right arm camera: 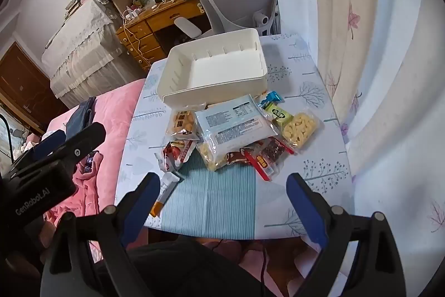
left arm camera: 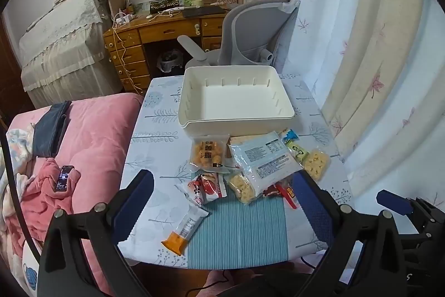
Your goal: Organize snacks
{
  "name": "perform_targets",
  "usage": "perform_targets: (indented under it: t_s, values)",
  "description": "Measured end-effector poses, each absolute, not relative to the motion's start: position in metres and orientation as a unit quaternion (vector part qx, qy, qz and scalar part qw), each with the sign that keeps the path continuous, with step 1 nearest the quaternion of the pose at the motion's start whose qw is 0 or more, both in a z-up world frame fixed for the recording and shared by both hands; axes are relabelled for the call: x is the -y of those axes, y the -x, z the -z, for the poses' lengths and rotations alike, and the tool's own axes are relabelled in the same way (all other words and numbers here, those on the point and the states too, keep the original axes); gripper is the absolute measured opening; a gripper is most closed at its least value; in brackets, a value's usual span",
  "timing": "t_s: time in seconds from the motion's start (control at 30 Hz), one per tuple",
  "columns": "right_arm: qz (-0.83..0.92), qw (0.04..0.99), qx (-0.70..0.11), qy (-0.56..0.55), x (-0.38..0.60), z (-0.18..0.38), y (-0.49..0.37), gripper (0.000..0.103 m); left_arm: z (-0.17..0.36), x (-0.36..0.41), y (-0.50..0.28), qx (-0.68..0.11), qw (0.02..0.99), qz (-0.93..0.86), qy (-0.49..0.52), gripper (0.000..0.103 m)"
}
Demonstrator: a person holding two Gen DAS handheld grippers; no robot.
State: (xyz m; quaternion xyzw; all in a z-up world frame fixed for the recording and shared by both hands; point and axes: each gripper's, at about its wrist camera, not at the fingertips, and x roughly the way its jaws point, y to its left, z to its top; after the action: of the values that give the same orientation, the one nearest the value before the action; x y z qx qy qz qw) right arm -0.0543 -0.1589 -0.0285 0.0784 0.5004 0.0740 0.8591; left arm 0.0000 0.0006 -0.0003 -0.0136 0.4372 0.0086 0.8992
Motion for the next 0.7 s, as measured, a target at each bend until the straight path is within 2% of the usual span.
perform_targets:
  t_s: [0.7]
  values:
    - [-0.08,0.857,-0.502,-0.082,0.151,0.03,0.058,0.093,-0.004,0.0,0.003,-0.432,0.902,-0.011,0.011,0.1]
